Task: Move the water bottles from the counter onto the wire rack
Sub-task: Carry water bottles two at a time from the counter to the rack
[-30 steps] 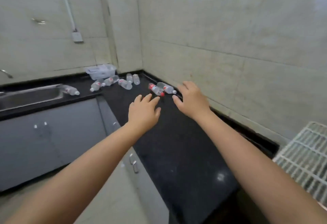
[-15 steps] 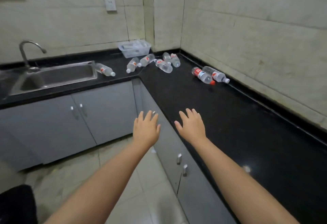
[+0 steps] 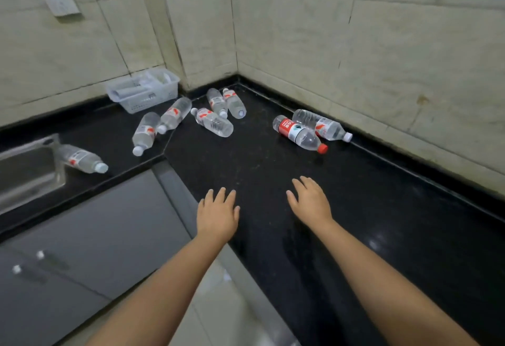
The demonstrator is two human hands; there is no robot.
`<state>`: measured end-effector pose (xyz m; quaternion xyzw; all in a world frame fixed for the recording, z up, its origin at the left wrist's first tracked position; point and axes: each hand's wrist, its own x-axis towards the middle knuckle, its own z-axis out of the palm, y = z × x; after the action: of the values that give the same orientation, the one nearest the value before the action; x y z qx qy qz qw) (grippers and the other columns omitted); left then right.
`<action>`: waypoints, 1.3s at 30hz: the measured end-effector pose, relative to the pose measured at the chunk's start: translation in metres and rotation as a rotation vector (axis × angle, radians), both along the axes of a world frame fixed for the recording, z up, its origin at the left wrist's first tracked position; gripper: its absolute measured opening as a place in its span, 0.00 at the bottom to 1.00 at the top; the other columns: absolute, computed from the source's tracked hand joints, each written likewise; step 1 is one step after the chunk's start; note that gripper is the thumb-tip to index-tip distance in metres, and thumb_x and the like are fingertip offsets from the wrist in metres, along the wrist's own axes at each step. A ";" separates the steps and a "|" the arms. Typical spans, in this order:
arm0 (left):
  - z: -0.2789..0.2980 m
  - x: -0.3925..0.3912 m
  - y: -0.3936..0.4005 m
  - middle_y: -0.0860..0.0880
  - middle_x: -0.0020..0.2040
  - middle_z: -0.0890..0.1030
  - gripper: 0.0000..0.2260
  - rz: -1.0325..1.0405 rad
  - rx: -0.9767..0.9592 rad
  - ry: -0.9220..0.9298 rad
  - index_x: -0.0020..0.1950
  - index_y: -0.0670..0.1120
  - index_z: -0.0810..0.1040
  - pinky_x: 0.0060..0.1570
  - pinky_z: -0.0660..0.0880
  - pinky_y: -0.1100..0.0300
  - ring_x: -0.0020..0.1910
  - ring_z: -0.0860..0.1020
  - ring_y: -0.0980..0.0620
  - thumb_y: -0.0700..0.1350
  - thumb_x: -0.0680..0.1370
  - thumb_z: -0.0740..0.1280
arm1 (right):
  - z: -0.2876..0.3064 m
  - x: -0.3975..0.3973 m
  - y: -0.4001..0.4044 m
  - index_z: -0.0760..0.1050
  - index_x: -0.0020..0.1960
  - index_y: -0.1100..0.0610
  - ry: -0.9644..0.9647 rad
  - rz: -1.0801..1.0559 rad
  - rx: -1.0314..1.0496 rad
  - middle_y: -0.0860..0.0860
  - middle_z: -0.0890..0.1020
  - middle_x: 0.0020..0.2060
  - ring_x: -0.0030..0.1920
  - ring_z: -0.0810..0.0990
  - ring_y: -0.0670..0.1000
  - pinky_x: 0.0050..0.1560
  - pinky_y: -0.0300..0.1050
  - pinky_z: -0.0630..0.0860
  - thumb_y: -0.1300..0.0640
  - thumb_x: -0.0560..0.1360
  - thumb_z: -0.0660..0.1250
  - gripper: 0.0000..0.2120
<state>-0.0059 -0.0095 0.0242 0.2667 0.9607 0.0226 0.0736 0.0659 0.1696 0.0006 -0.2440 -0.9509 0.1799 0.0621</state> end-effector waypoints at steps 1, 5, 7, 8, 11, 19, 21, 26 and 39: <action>-0.001 -0.019 0.009 0.47 0.76 0.57 0.22 -0.005 0.003 0.000 0.75 0.49 0.54 0.73 0.56 0.49 0.75 0.53 0.42 0.51 0.82 0.50 | 0.000 -0.014 0.011 0.62 0.71 0.60 -0.002 -0.022 -0.005 0.57 0.64 0.72 0.74 0.59 0.55 0.74 0.47 0.54 0.52 0.80 0.55 0.22; -0.014 -0.079 0.042 0.48 0.76 0.58 0.21 -0.065 0.012 -0.030 0.74 0.49 0.56 0.72 0.56 0.50 0.75 0.53 0.44 0.51 0.81 0.50 | -0.009 -0.056 0.048 0.62 0.71 0.59 -0.070 -0.088 -0.009 0.56 0.66 0.72 0.74 0.60 0.55 0.74 0.45 0.55 0.52 0.80 0.55 0.22; -0.022 -0.109 0.059 0.49 0.76 0.58 0.21 -0.117 0.008 -0.049 0.74 0.50 0.56 0.72 0.56 0.51 0.76 0.53 0.45 0.51 0.81 0.50 | -0.015 -0.075 0.064 0.62 0.72 0.59 -0.110 -0.119 -0.003 0.56 0.66 0.71 0.74 0.60 0.55 0.74 0.45 0.54 0.52 0.80 0.55 0.22; -0.026 -0.124 0.068 0.49 0.76 0.58 0.21 -0.144 0.011 -0.059 0.74 0.50 0.56 0.72 0.56 0.51 0.76 0.53 0.45 0.51 0.81 0.50 | -0.018 -0.085 0.072 0.61 0.72 0.59 -0.124 -0.140 -0.007 0.56 0.66 0.71 0.74 0.60 0.55 0.74 0.45 0.54 0.52 0.80 0.55 0.22; -0.038 -0.170 0.098 0.49 0.76 0.58 0.21 -0.243 0.024 -0.075 0.74 0.50 0.56 0.74 0.55 0.53 0.76 0.53 0.46 0.51 0.81 0.50 | -0.022 -0.120 0.097 0.61 0.72 0.60 -0.143 -0.205 0.005 0.57 0.66 0.71 0.73 0.60 0.55 0.73 0.46 0.56 0.51 0.79 0.57 0.24; -0.058 -0.278 0.166 0.44 0.74 0.63 0.20 -0.463 0.197 -0.136 0.72 0.46 0.64 0.71 0.59 0.48 0.74 0.59 0.42 0.47 0.80 0.58 | -0.030 -0.250 0.153 0.56 0.73 0.56 -0.248 -0.388 0.041 0.58 0.63 0.71 0.71 0.61 0.57 0.73 0.54 0.55 0.49 0.74 0.64 0.32; -0.063 -0.299 0.177 0.42 0.72 0.66 0.20 -0.515 0.220 -0.144 0.70 0.44 0.67 0.70 0.61 0.48 0.73 0.62 0.40 0.46 0.79 0.61 | -0.039 -0.262 0.161 0.52 0.74 0.54 -0.308 -0.442 0.052 0.57 0.62 0.71 0.72 0.59 0.57 0.73 0.55 0.53 0.51 0.74 0.65 0.34; -0.070 -0.322 0.213 0.39 0.69 0.70 0.19 -0.636 0.278 -0.170 0.68 0.42 0.70 0.69 0.64 0.48 0.70 0.66 0.38 0.44 0.77 0.64 | -0.034 -0.243 0.177 0.51 0.74 0.53 -0.407 -0.379 -0.025 0.56 0.67 0.68 0.68 0.65 0.57 0.68 0.53 0.61 0.50 0.73 0.66 0.35; -0.058 -0.251 0.389 0.40 0.71 0.65 0.24 -1.062 0.085 -0.075 0.69 0.39 0.63 0.68 0.61 0.46 0.70 0.63 0.42 0.44 0.75 0.63 | -0.015 -0.040 0.172 0.62 0.71 0.49 -0.469 -0.905 -0.432 0.52 0.64 0.72 0.73 0.59 0.55 0.73 0.60 0.53 0.51 0.77 0.57 0.22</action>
<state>-0.2573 0.3797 -0.0335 0.7179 0.6885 0.0308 0.0983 0.0255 0.3413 -0.0148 -0.6691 -0.6809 0.2673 -0.1316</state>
